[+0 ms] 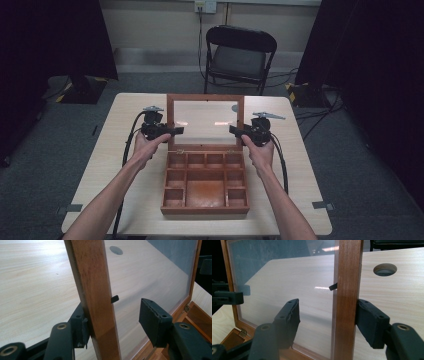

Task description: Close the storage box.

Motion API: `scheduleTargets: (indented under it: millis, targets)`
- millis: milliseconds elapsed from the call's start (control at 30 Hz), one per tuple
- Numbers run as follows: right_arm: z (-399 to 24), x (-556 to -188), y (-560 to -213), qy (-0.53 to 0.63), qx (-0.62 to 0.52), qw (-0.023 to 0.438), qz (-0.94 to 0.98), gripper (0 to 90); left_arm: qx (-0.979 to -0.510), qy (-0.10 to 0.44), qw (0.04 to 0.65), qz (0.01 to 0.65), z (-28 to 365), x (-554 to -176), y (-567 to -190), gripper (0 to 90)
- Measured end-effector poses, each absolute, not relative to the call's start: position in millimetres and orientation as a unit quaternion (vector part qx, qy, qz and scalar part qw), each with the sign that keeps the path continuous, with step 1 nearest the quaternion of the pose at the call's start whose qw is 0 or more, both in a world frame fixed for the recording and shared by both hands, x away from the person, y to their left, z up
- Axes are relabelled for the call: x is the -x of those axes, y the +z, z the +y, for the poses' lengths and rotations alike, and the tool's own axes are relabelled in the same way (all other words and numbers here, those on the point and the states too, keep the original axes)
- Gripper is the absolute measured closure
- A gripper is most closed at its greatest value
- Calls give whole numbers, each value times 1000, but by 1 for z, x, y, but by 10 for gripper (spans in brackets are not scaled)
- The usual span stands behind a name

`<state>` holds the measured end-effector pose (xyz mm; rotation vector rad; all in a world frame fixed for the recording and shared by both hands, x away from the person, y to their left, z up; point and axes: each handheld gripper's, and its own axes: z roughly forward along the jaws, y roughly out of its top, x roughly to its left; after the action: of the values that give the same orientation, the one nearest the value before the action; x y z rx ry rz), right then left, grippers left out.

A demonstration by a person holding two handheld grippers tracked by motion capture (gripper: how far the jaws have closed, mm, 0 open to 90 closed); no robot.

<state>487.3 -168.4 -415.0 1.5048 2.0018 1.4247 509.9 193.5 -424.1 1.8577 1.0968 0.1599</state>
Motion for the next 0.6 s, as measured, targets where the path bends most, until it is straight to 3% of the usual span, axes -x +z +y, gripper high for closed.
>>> scheduleTargets:
  millis: [600]
  targets:
    - [-171,-469,-403,495,-501,141,696,400,-757,69,491,425,196,-496,-403,469]
